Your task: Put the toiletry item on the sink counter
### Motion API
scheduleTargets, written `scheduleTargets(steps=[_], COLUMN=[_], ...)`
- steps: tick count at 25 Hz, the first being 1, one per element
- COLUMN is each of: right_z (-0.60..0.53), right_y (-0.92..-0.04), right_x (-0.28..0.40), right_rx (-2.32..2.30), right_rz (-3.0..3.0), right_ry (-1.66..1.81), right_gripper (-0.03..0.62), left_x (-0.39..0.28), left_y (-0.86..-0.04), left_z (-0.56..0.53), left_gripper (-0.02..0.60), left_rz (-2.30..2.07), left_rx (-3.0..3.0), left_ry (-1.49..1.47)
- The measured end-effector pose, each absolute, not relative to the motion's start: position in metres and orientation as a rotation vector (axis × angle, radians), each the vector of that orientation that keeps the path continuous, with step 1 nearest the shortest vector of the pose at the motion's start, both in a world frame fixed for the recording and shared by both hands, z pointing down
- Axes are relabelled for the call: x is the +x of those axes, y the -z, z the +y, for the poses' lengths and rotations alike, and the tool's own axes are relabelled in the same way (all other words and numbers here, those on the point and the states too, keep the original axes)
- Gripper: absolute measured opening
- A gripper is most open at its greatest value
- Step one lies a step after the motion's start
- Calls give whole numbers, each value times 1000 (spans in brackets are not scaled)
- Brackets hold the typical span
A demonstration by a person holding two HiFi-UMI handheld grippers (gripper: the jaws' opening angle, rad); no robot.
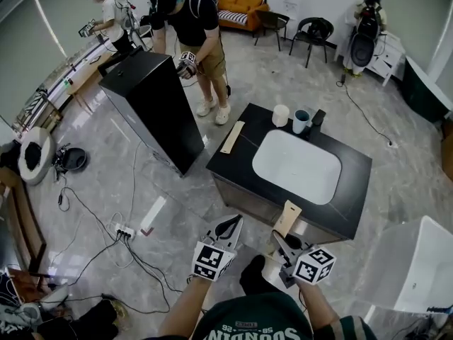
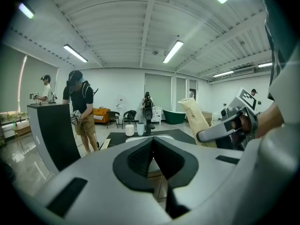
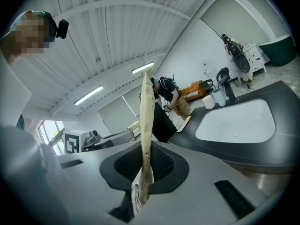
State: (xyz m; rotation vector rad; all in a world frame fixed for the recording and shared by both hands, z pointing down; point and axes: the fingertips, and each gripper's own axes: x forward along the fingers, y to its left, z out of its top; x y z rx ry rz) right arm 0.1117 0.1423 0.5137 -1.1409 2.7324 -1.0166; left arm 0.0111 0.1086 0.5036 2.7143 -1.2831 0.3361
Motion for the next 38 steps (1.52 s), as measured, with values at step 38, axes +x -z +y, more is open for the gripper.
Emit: scheduleTargets(steps=[38], right_z=[-120], right_y=[-506], right_x=[13], right_rx=[-1600], right_rz=[2415], right_ry=[1040], right_gripper=[49], left_x=[-70], left_y=[-527], left_z=[-193], left_gripper=[11], left_rz=[-729], left_rx=[2890], left_ry=[-344])
